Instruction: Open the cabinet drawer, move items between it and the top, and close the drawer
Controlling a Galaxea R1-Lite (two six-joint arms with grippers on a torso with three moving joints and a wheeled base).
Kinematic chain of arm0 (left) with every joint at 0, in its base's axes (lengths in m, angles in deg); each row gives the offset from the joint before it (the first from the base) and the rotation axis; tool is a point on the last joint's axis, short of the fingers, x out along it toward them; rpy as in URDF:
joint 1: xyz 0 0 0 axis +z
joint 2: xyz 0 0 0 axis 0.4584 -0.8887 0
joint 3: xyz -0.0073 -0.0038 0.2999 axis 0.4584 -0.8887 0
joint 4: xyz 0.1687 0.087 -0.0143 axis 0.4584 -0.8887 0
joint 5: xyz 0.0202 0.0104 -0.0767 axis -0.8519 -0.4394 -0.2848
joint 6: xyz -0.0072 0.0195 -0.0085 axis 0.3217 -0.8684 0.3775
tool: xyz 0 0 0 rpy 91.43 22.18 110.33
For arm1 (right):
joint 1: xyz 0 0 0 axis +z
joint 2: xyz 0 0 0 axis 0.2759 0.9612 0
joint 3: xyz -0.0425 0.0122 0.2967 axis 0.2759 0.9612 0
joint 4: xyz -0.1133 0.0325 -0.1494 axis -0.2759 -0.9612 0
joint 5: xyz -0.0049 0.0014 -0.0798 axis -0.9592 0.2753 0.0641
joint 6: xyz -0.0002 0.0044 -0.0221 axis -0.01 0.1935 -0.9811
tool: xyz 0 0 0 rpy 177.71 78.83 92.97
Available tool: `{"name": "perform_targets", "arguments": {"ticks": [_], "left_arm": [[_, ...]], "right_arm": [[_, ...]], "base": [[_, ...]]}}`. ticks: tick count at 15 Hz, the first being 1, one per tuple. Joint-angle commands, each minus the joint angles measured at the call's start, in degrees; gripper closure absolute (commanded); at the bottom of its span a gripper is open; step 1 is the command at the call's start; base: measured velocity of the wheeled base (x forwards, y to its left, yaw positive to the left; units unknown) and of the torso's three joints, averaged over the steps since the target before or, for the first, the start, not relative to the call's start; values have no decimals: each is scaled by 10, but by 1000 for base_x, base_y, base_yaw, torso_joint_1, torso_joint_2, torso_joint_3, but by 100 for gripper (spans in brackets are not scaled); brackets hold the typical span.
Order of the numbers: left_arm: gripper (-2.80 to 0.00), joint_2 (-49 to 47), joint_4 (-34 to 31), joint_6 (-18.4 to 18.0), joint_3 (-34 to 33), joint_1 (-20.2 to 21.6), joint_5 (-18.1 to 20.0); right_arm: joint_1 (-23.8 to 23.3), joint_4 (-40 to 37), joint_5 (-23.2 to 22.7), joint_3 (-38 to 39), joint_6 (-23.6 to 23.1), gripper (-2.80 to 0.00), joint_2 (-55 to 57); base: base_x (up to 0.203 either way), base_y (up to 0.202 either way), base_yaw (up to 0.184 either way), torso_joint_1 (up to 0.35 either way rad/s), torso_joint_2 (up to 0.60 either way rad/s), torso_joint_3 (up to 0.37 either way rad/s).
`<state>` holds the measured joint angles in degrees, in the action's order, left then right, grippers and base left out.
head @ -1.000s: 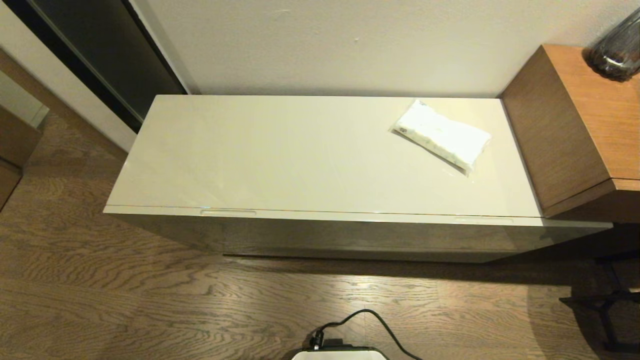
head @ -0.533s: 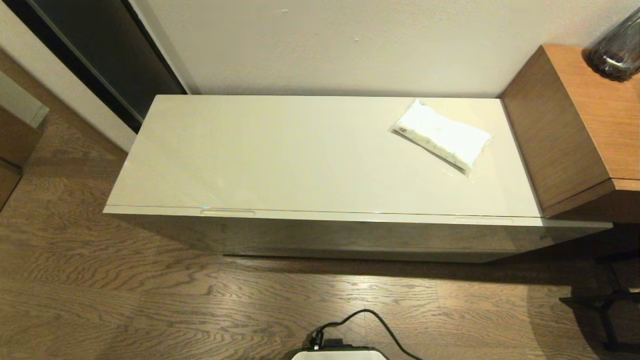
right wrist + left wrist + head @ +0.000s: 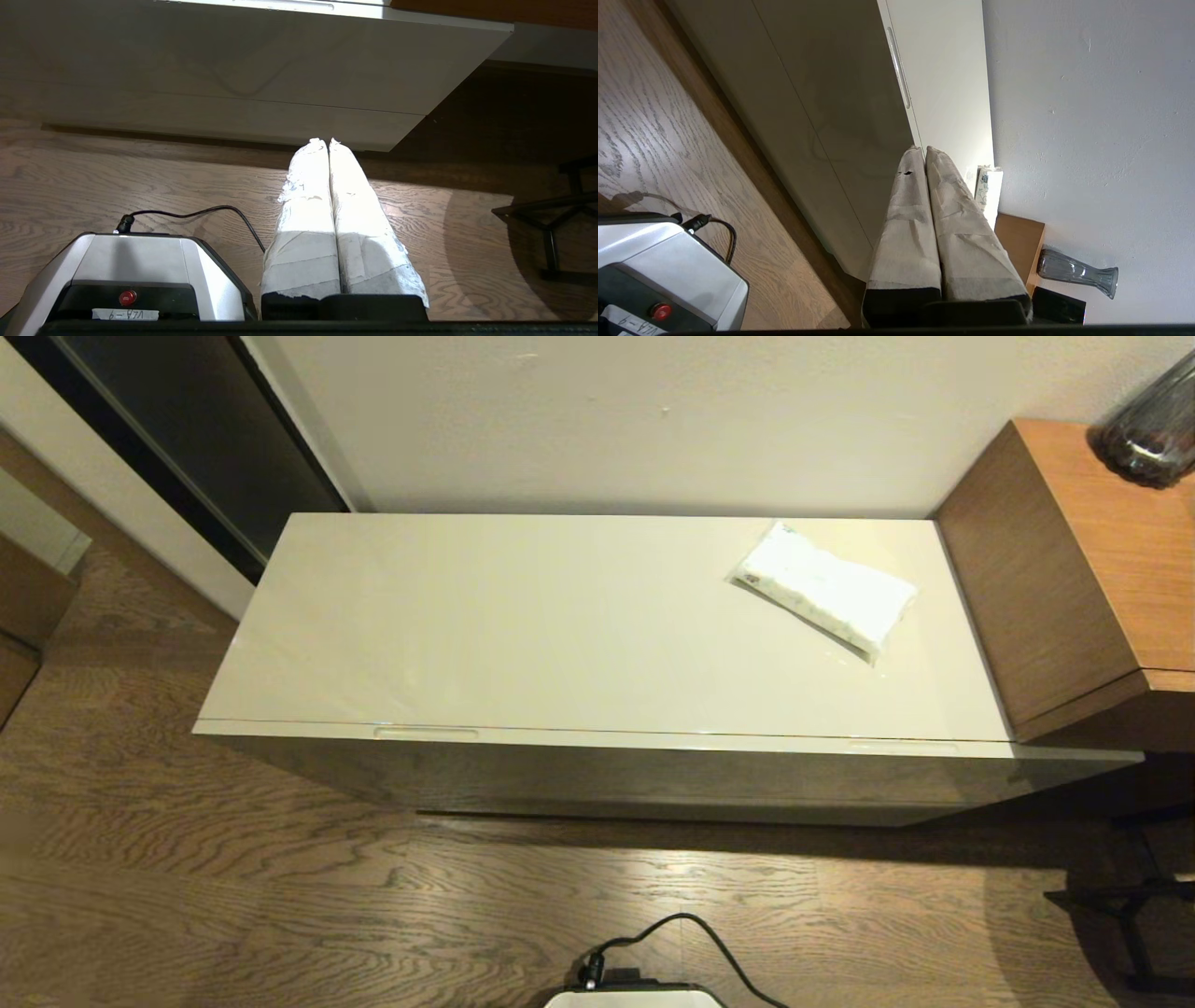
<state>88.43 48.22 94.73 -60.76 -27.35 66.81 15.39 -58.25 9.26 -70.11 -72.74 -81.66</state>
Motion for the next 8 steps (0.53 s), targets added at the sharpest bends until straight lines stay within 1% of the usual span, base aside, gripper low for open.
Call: {"name": "perform_targets", "arguments": {"ticks": [1, 8], "left_arm": [[0, -1, 0, 5, 0, 0, 0], [0, -1, 0, 5, 0, 0, 0]], "right_arm": [[0, -1, 0, 1, 0, 0, 1], [0, -1, 1, 1, 0, 0, 1]], "base": [[0, 0, 0, 0, 0, 0], [0, 0, 0, 0, 0, 0]]}}
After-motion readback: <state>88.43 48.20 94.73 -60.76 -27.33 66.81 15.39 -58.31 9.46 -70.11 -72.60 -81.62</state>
